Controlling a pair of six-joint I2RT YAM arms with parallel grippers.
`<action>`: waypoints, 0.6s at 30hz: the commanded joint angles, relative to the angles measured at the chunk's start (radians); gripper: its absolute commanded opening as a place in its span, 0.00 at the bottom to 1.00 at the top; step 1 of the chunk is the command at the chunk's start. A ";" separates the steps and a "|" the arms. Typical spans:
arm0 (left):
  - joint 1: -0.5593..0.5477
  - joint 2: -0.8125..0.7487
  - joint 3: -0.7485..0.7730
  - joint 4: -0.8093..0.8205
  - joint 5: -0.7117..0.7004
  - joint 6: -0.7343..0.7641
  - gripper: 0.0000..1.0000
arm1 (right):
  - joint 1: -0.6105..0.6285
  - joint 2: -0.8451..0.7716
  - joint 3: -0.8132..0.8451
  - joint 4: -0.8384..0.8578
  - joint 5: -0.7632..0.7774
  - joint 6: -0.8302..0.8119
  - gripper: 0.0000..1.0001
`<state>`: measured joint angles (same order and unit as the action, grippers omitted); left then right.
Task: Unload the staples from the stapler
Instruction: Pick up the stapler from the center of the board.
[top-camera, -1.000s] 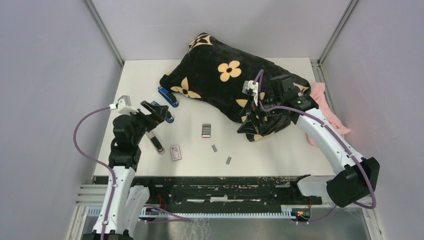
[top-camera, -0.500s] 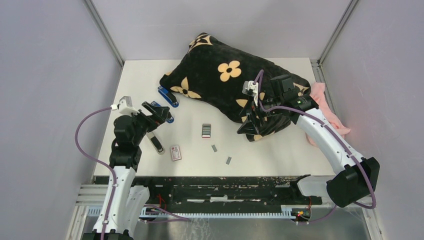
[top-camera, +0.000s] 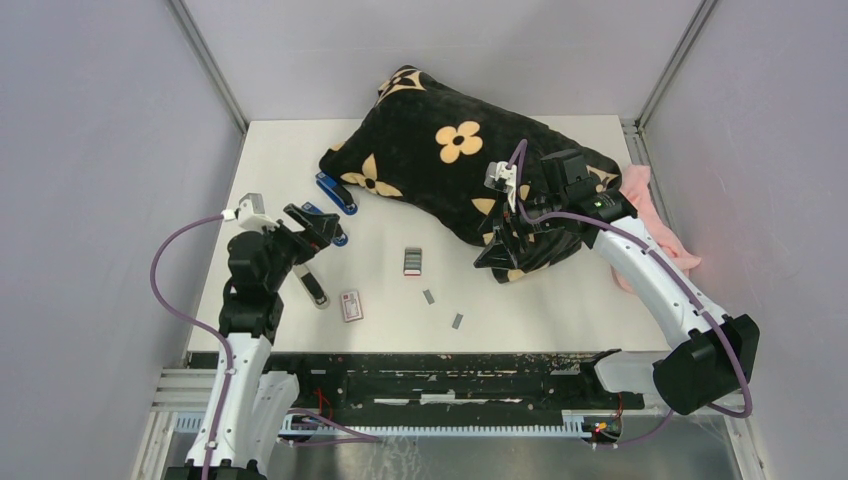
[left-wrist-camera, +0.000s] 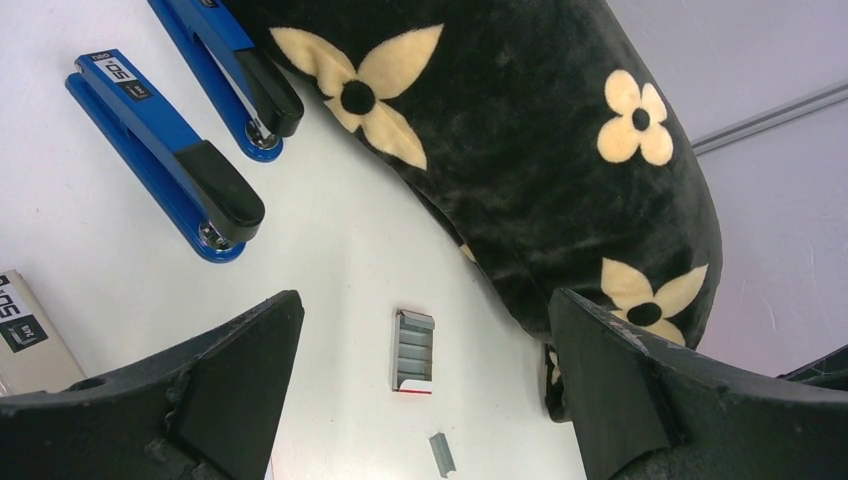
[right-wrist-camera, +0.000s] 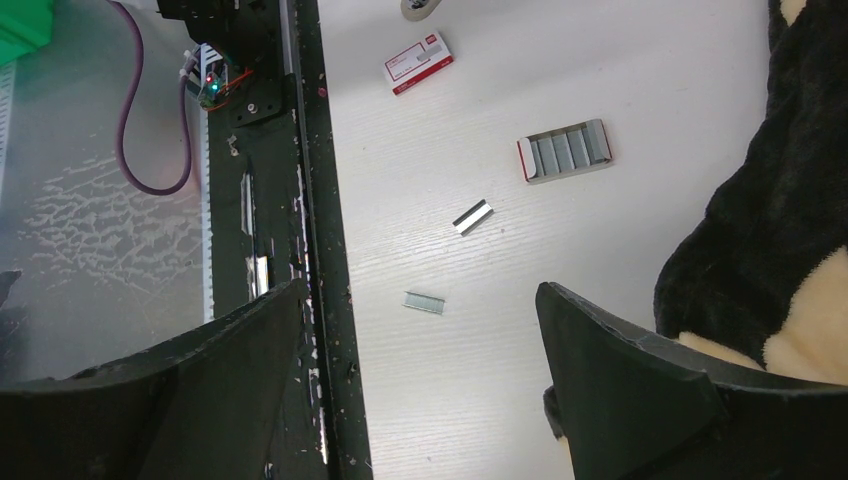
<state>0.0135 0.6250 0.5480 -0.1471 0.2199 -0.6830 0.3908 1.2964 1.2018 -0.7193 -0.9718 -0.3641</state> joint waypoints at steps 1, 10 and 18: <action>0.002 -0.022 -0.011 0.043 0.022 0.032 0.99 | -0.003 -0.016 0.002 0.016 -0.033 -0.010 0.94; 0.002 -0.041 -0.040 0.048 0.037 0.012 0.99 | -0.003 -0.017 0.000 0.017 -0.037 -0.009 0.94; 0.002 -0.048 -0.061 0.048 0.057 -0.008 0.99 | -0.004 -0.019 0.000 0.018 -0.040 -0.009 0.94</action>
<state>0.0135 0.5919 0.4976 -0.1455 0.2424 -0.6842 0.3908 1.2964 1.2015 -0.7193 -0.9752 -0.3641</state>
